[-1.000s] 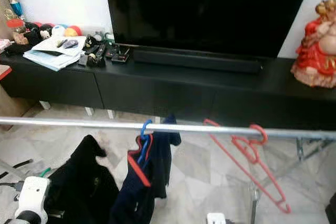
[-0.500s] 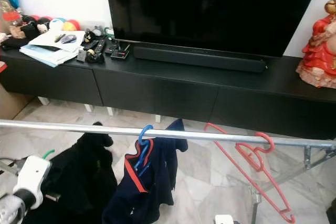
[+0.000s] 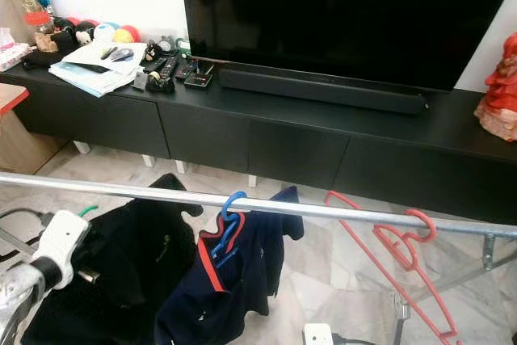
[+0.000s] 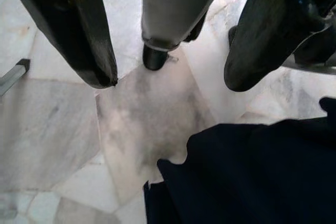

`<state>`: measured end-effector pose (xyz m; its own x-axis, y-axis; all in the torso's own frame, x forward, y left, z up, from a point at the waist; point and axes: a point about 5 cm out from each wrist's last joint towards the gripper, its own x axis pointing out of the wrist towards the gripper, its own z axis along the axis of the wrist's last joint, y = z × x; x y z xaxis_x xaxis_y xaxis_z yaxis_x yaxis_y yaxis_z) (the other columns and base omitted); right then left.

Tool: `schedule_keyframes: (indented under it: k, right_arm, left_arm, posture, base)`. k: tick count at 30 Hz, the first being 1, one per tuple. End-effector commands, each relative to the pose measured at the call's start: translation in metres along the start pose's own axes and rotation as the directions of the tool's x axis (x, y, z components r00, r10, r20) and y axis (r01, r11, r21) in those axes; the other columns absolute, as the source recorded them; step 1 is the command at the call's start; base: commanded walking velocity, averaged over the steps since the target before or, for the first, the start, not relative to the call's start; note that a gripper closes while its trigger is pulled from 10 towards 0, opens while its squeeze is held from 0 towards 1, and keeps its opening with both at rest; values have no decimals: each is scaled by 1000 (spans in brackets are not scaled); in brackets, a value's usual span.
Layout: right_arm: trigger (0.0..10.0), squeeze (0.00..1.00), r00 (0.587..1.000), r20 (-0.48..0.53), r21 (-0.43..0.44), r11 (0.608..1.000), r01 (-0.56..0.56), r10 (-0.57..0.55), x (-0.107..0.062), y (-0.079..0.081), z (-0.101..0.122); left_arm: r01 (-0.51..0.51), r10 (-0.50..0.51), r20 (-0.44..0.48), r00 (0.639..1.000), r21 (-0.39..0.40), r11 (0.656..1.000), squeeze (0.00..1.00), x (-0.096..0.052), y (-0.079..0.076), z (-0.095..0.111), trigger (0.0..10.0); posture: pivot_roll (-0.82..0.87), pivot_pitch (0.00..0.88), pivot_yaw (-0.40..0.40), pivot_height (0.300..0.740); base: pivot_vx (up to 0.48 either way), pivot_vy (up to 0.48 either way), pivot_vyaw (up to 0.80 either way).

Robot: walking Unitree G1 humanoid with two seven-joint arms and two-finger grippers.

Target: Hang hanger

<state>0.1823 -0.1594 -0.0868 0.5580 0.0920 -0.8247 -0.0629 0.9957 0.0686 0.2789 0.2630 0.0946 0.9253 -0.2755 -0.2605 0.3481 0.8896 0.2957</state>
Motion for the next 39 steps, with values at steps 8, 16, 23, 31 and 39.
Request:
schedule_keyframes:
  k: [8,16,23,31,39]
  right_arm:
    - [10000,0,999,-26,22,999,34,-34,-8,-29,-15]
    - [10000,0,999,-40,21,999,33,-32,-10,-28,-22]
    - [10000,0,999,-37,24,999,28,-27,-8,-24,-20]
    - [10000,0,999,-41,25,999,32,-31,-9,-26,-20]
    - [10000,0,998,-53,28,999,30,-28,-9,-21,-27]
  left_arm:
    - [48,-51,74,996,45,998,0,15,4,22,10000]
    - [44,-48,92,995,50,998,0,24,6,30,10000]
    - [-15,11,109,994,32,999,0,36,10,38,10000]
    - [-59,59,8,998,45,997,0,46,8,29,10000]
    - [-13,18,-109,994,44,999,0,40,-4,5,10000]
  posture:
    - [27,66,4,740]
    - [28,68,5,740]
    - [24,71,5,740]
    - [23,76,6,740]
    - [24,85,9,740]
  base:
    - [0,0,0]
    - [0,0,0]
    - [0,0,0]
    - [0,0,0]
    - [0,0,0]
